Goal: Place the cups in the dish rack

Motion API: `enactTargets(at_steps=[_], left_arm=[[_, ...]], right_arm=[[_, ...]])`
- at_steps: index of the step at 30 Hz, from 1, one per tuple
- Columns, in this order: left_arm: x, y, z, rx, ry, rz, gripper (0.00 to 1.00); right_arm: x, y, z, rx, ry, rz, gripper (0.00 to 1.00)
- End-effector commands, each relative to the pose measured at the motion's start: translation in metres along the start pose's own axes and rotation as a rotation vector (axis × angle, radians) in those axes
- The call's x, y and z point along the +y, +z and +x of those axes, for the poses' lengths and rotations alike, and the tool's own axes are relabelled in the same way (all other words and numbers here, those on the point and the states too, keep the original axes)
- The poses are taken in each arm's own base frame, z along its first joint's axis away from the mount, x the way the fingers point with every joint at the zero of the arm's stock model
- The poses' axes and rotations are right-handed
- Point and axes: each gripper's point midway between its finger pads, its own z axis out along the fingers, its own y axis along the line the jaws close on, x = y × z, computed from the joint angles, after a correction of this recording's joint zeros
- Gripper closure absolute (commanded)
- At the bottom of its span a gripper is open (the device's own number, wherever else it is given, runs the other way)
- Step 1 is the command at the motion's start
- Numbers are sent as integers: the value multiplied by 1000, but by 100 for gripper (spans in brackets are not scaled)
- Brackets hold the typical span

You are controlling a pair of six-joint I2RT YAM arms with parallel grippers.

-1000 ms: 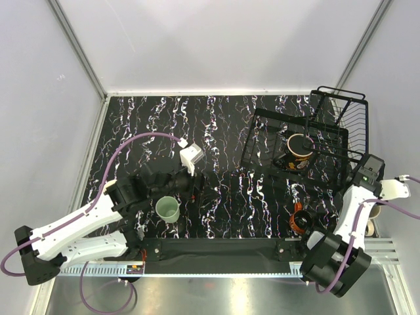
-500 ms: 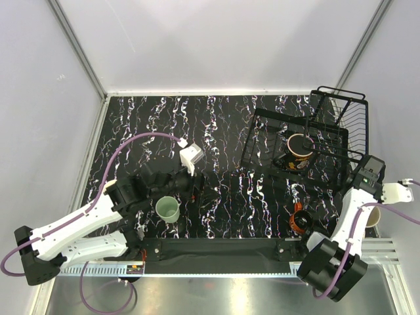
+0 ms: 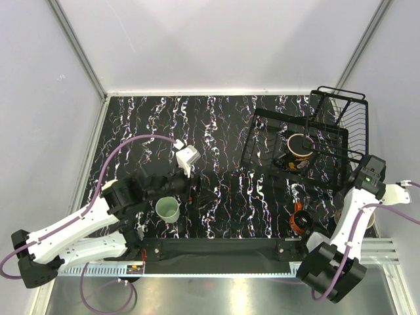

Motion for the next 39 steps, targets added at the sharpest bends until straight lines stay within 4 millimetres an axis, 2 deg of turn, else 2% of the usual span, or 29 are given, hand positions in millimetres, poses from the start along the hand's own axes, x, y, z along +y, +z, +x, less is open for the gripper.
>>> enactTargets(at_steps=[1,7,11,16,20,26,33,39], left_arm=[[-8,-5,-17,-59,8,29,11],[-14,-7,-21,-67,-5,49,11],[-18,-7,-24,-74,-20,70,11],[-31,-8,-29,-68,-32,125,11],[-38,-15,-39,-82,-40,141,10],[-39,-26,-53,-128,-42,124,10],[-39,-46,-70,-184,-36,95,9],[-44,-56,-79,-207,13,107,7]], right_arm=[[8,-27,-21,-21,43,-61,100],[9,-64,-46,-64,64,-138,100],[6,-86,-48,-55,52,-210,100],[19,-110,-21,99,-26,-359,100],[16,-131,-8,153,-88,-457,100],[39,-165,23,360,-180,-669,100],[46,-210,32,431,-290,-832,100],[42,-240,75,669,-373,-985,100]])
